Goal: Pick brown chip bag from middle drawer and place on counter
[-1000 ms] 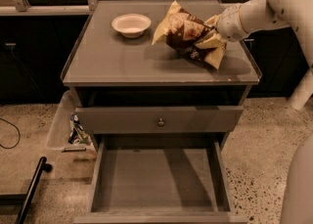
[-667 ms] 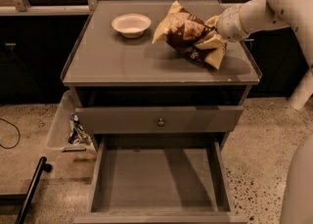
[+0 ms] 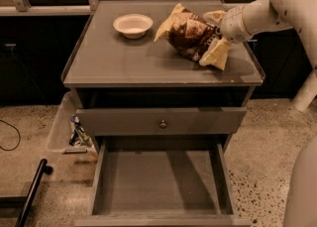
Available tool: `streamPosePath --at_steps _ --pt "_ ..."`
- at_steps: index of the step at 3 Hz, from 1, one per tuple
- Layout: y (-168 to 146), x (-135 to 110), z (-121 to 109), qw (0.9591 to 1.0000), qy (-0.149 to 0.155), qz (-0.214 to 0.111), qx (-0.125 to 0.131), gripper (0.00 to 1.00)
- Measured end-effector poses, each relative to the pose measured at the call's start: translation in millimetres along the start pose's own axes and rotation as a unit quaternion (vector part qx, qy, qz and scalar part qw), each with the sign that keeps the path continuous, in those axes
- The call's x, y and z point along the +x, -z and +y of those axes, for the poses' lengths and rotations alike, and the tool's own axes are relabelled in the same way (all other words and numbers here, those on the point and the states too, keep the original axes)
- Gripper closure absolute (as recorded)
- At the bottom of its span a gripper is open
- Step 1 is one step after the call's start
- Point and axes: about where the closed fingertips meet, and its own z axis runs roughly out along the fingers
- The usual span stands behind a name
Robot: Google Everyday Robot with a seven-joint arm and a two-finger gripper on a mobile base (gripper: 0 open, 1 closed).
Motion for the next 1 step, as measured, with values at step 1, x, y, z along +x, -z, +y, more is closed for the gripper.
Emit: streamPosePath --at_steps 1 --pt "0.0 0.0 0.0 1.0 0.0 0.0 0.0 0.0"
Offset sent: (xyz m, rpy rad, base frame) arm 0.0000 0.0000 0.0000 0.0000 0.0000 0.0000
